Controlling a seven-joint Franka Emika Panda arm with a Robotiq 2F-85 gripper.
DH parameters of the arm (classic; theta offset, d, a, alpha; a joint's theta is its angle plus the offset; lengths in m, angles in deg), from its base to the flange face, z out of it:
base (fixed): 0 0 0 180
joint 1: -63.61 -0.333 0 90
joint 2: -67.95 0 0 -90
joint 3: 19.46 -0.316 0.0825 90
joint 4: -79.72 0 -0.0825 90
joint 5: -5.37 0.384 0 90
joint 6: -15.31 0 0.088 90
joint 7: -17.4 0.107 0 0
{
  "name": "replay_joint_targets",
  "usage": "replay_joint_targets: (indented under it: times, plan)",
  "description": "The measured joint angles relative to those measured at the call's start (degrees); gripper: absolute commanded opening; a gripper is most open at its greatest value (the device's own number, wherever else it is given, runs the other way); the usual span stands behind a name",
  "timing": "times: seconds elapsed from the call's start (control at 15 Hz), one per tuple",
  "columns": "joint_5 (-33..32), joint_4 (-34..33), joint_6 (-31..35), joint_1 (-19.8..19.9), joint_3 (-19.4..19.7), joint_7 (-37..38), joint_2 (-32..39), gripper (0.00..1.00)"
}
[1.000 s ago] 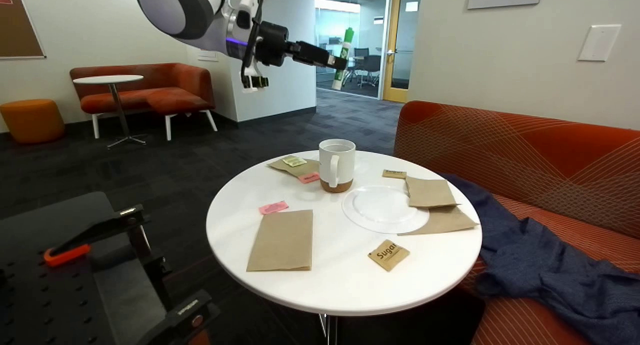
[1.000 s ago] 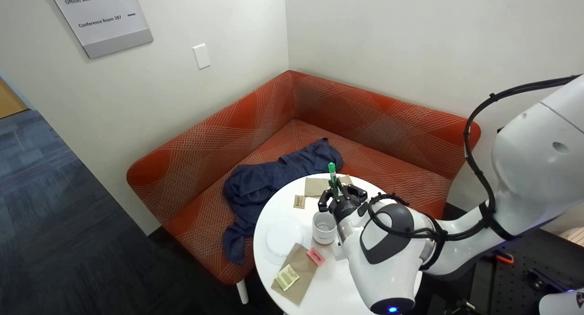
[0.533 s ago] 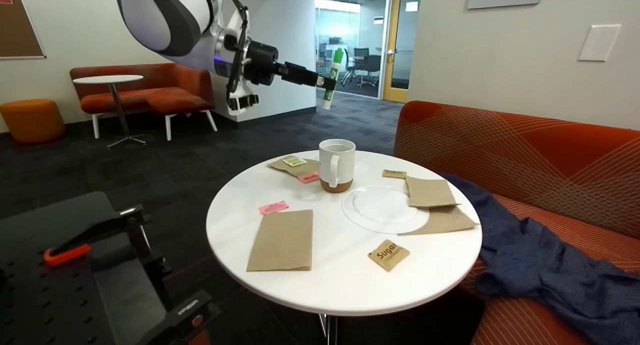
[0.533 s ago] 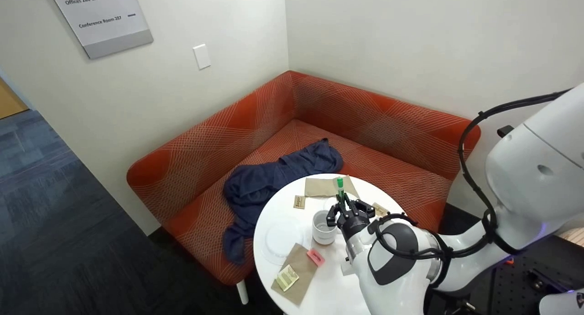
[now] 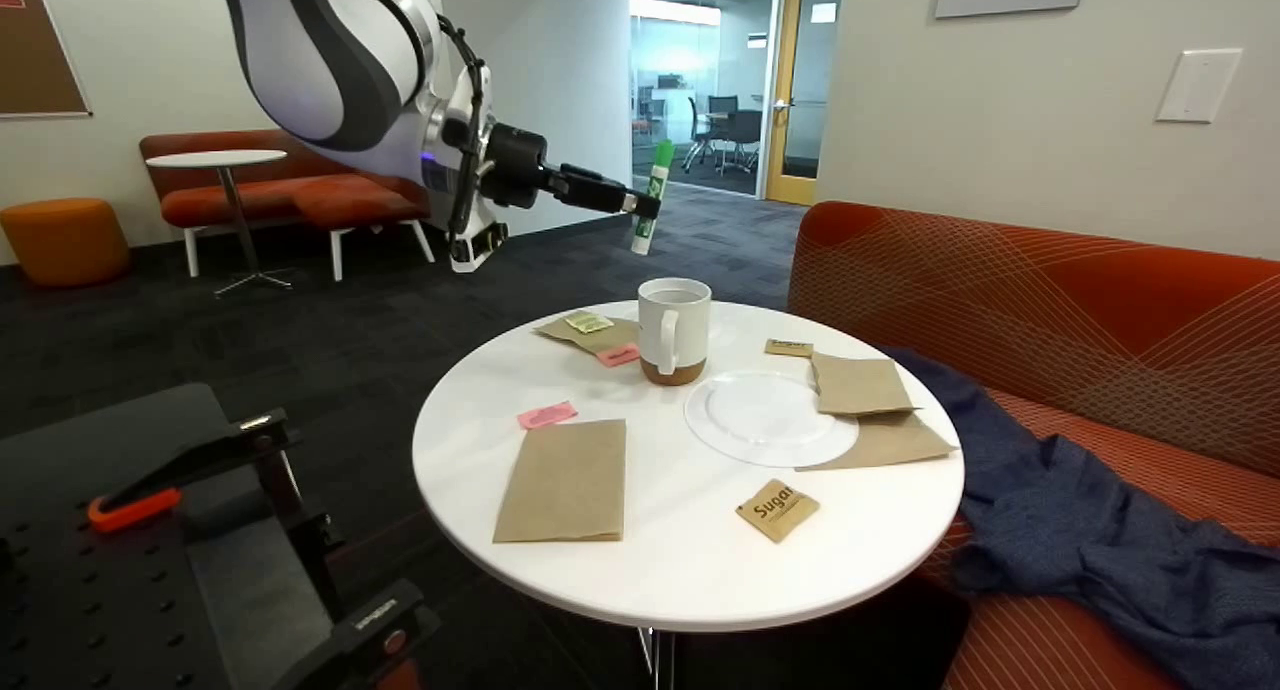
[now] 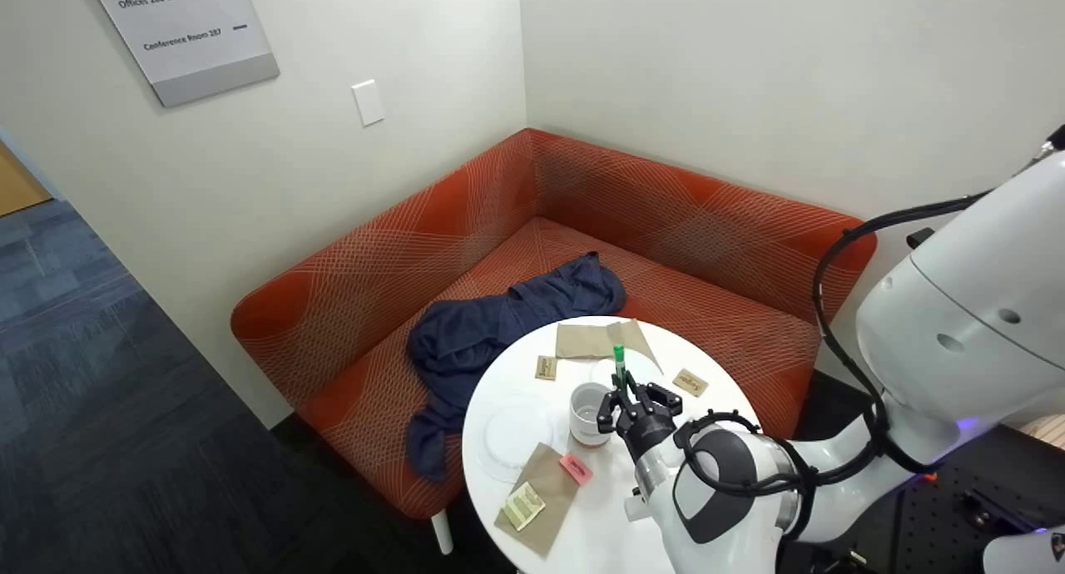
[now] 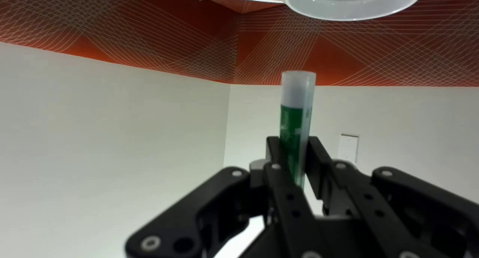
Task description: Put the green marker inside the white mug
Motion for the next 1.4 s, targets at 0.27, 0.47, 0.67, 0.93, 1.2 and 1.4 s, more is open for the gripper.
replay_joint_targets:
  times: [0.27,0.47,0.67,0.93,1.2,1.4]
  plan:
    - [-2.3,-3.1,0.0,0.1,0.0,-0.1,2.1,0.05]
    - [-3.4,-5.6,0.0,0.3,0.1,-0.1,3.8,0.05]
    - [-3.6,-7.4,0.0,0.8,0.2,-0.1,5.8,0.05]
    - [-3.7,-9.0,0.1,1.6,0.4,-0.1,8.2,0.05]
    - [-4.3,-10.4,0.2,2.3,0.5,-0.1,10.2,0.05]
    - [-4.9,-11.2,0.3,2.7,0.5,-0.1,11.7,0.05]
